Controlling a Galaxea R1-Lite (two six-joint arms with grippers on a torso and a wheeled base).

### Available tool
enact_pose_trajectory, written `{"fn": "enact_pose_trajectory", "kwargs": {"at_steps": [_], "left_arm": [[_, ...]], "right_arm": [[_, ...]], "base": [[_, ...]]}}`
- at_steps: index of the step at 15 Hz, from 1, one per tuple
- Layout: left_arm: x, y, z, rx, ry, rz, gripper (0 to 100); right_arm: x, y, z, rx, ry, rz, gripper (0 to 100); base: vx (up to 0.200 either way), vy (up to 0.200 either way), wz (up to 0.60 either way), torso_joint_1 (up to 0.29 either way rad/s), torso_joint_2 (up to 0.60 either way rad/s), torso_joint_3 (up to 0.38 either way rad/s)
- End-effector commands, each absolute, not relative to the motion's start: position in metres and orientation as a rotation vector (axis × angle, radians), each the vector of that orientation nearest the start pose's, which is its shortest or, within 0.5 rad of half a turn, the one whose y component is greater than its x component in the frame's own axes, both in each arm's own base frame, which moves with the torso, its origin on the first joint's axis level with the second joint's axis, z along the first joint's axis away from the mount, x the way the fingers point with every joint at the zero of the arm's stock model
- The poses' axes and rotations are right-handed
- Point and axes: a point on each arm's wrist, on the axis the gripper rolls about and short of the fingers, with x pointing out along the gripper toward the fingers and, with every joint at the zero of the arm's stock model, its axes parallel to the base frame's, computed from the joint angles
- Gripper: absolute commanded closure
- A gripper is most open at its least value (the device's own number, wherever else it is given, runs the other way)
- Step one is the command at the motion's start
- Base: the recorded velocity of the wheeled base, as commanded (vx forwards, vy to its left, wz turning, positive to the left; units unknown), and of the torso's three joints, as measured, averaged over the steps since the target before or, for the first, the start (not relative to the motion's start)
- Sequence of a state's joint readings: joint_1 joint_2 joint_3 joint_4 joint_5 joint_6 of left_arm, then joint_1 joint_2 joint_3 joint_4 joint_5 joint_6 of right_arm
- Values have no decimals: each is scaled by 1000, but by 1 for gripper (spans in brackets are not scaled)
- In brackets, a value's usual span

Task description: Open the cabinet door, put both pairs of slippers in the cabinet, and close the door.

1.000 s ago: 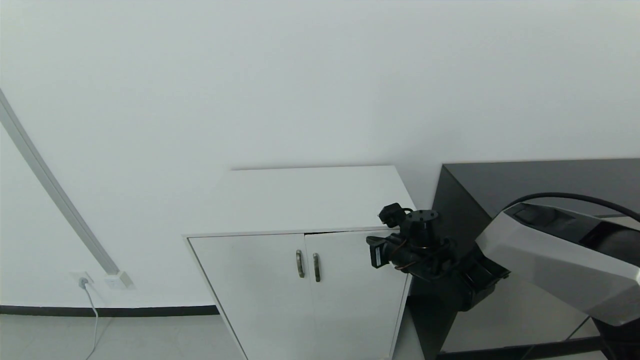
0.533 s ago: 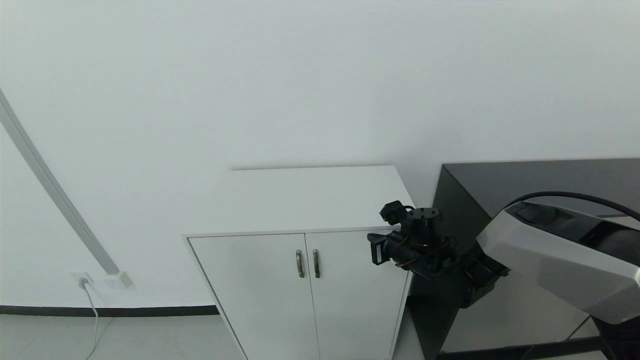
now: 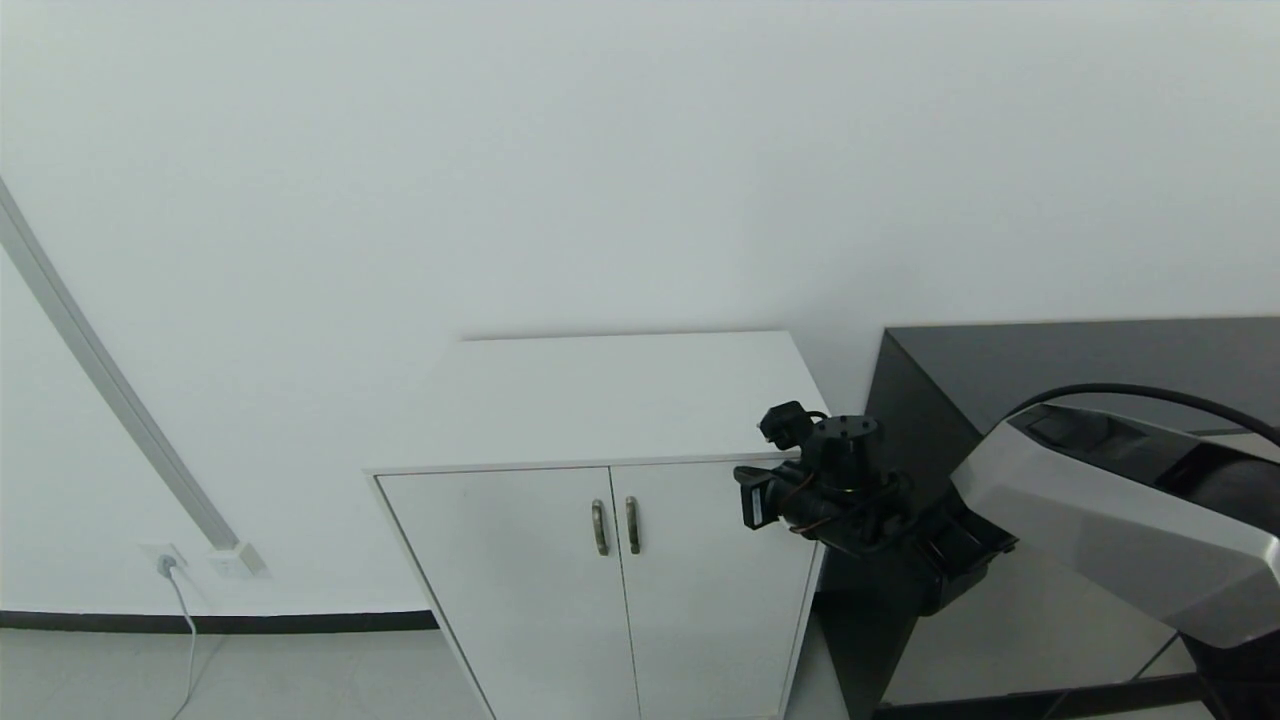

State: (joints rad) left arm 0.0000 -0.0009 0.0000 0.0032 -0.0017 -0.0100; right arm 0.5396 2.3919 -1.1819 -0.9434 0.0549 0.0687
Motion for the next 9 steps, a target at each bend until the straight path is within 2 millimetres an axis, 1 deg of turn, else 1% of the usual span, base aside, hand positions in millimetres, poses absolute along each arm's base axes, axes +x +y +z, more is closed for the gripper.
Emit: {"fn": "enact_pose_trajectory", "kwargs": {"at_steps": [1, 4, 7, 8, 9], "left_arm": [[-23, 0, 75, -11, 3, -2, 100], [-23, 0, 75, -11, 3, -2, 100], [-23, 0, 75, -11, 3, -2, 100], [-23, 0, 75, -11, 3, -2, 100], [-23, 0, 75, -11, 3, -2, 100]], "right_arm": [[387, 232, 39, 1, 286, 580, 100], [388, 232, 39, 2, 283, 579, 100], [384, 231, 41, -1, 282, 579, 100], [383, 230, 44, -2, 279, 580, 100], [376, 228, 53, -1, 273, 585, 100]], "base": [[0, 0, 0, 0, 0, 0], [0, 0, 0, 0, 0, 0], [0, 0, 0, 0, 0, 0], [0, 0, 0, 0, 0, 0], [0, 0, 0, 0, 0, 0]]}}
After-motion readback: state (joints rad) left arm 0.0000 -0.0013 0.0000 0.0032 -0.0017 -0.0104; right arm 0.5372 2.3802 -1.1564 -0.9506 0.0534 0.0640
